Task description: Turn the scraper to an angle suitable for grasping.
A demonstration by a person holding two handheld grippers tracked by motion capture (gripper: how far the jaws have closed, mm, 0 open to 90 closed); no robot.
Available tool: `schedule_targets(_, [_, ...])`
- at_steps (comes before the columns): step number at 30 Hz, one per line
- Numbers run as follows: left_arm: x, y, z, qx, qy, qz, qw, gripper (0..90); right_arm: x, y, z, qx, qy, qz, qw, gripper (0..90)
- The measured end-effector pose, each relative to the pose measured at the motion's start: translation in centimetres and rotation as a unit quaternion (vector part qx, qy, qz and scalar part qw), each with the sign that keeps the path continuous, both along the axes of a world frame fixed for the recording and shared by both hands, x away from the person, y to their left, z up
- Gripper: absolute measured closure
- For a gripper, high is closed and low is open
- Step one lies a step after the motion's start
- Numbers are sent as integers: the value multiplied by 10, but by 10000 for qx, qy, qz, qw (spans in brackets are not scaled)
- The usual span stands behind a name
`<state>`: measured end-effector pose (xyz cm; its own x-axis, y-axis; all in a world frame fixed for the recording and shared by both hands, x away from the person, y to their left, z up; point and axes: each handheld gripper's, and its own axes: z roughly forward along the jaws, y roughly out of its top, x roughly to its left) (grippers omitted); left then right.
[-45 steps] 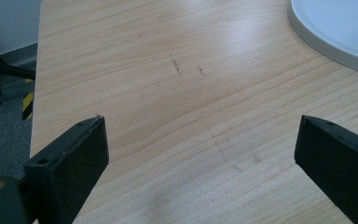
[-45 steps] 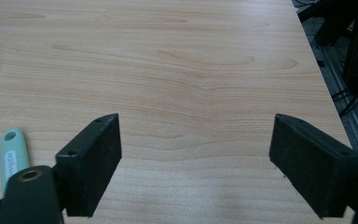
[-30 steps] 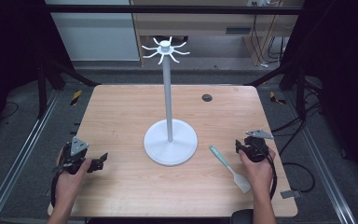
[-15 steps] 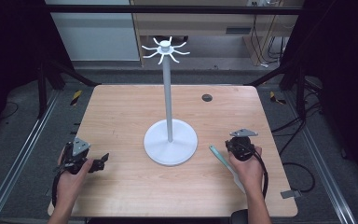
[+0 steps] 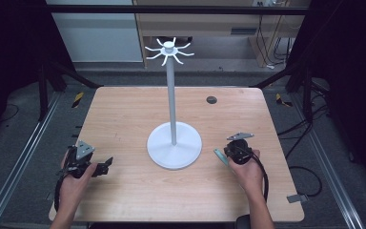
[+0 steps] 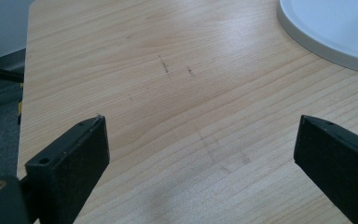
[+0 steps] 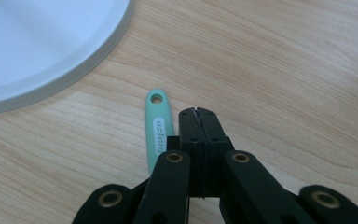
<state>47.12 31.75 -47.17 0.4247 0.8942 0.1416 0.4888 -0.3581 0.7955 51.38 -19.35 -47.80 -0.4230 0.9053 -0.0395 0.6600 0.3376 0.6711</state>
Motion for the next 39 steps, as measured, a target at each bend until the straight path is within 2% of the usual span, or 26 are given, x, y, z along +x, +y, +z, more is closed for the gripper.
schedule_targets(4, [0,0,0,8,11,4,10000,30,4,1,-5,-52,158,-2,9999,900])
schedule_targets(17, [0,-1,0,30,18,-17,10000,30,6,4,-9,-17,311,87,9995,900])
schedule_targets(20, [0,-1,0,34,30,-17,10000,30,6,5,-9,50,330,196,9993,900])
schedule_targets(21, [0,-1,0,35,34,-18,10000,30,4,8,-10,39,324,364,9988,900])
schedule_targets(22, [0,-1,0,36,35,-16,10000,30,4,8,-10,39,324,364,9988,900])
schedule_targets(26, [0,-2,-1,37,35,-22,10000,30,-1,16,-9,93,417,646,9970,900])
schedule_targets(28, [0,-2,-1,47,63,-43,10000,30,-3,18,-9,146,471,692,9964,900])
schedule_targets(29, [0,-2,-1,47,65,-52,10000,30,-6,21,-9,138,472,800,9956,900])
schedule_targets(31, [0,-2,-1,48,62,-52,10000,30,-7,22,-8,134,469,839,9953,900])
schedule_targets(33, [0,-2,-1,53,66,-58,9999,30,-10,23,-7,15,374,847,9957,900])
schedule_targets(34, [0,-2,-1,53,66,-58,9999,30,-10,23,-7,15,374,847,9957,900])
schedule_targets(35, [0,-2,-1,53,62,-57,10000,30,-12,23,-3,12,271,862,9959,900])
schedule_targets(39, [0,-1,-1,70,79,-40,9999,30,-18,27,3,-106,176,989,9949,900])
